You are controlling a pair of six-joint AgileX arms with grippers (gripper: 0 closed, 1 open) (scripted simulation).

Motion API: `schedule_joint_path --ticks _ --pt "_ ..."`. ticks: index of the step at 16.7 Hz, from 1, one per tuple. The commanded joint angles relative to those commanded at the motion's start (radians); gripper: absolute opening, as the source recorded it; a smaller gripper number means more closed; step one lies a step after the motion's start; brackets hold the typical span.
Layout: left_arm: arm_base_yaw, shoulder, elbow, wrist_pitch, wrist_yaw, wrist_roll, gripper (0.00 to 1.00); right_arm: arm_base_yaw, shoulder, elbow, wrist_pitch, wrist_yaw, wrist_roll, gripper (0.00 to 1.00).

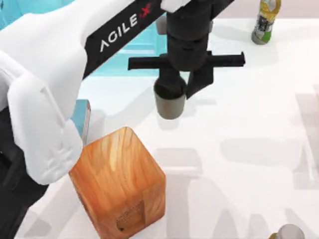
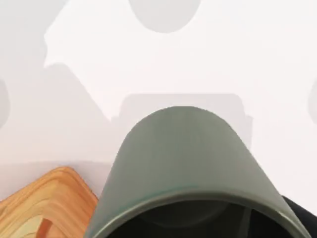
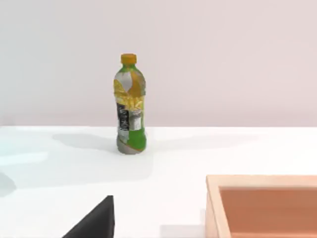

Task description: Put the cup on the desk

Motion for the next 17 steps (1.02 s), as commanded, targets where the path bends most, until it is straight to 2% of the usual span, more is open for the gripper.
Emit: schedule_joint_path --ticks 3,9,17 --pt "-0.078 0.062 0.077 -0.055 -0.001 -0.078 0.0 0.0 0.0 0.0 0.0 0.0 0.0 1.0" --pt "-0.081 0.062 0.068 -0.045 -0.001 -0.079 0.0 0.0 0.0 0.0 0.0 0.0 0.0 1.0" --pt "-0.07 0.007 -0.235 0.156 0.01 -0.072 0.0 0.0 0.0 0.0 0.0 0.0 0.0 1.0"
